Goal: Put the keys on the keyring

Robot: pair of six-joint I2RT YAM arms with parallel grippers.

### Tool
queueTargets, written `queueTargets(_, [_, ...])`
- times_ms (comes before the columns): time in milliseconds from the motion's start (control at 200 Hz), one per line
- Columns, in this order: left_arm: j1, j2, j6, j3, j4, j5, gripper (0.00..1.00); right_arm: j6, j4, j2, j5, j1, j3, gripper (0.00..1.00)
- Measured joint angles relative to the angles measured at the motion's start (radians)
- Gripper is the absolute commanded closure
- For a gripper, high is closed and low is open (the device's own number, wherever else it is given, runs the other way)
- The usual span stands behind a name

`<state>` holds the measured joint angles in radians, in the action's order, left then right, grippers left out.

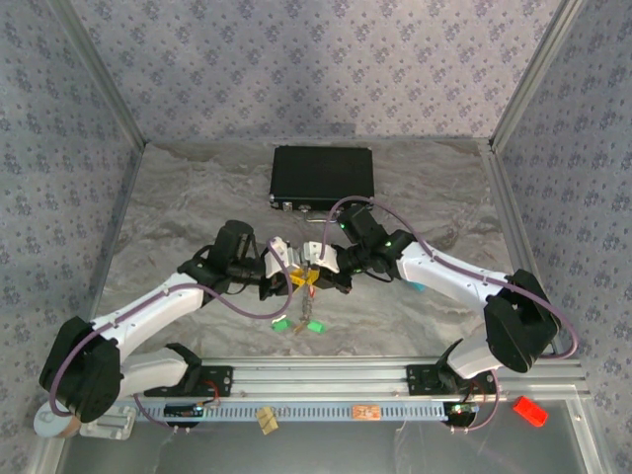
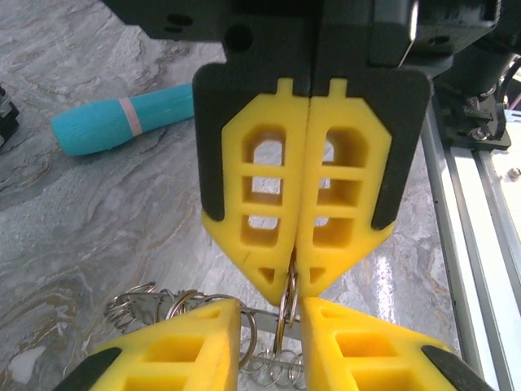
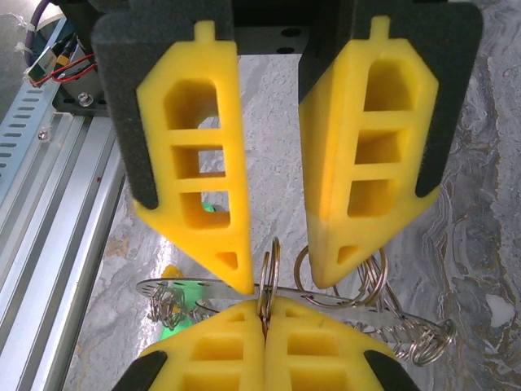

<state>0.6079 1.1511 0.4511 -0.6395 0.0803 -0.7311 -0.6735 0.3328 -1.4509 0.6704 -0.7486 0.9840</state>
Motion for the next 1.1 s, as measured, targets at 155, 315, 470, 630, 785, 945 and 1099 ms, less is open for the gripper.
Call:
queueTargets(155, [0.0,-0.013,0.0,0.016,-0.008,-0.012,0.75,0.003,0.0,0.0,0.0,0.003,0.0,1.0])
queueTargets(315, [0.0,-0.013,0.0,0.018,-0.024,-0.017,0.81,0.003,0.0,0.0,0.003,0.003,0.0,1.0])
queueTargets(470, [-0.001,-0.013,0.0,0.018,-0.034,-0.021,0.81,0.003,0.0,0.0,0.003,0.003,0.0,1.0])
queueTargets(630, [-0.005,-0.013,-0.008,0.018,-0.035,-0.029,0.85,0.003,0.0,0.0,0.004,0.003,0.0,1.0])
queueTargets(785, [-0.006,-0.013,-0.017,0.018,-0.044,-0.039,0.94,0.007,0.0,0.0,0.007,0.003,0.0,1.0])
queueTargets(945, [-0.006,-0.012,-0.051,0.04,-0.097,-0.04,1.0,0.039,-0.043,0.007,0.012,0.015,-0.024,0.99])
queueTargets(1099, [-0.003,-0.012,-0.077,0.061,-0.151,-0.035,1.0,0.084,-0.085,0.039,0.023,0.028,-0.067,0.74])
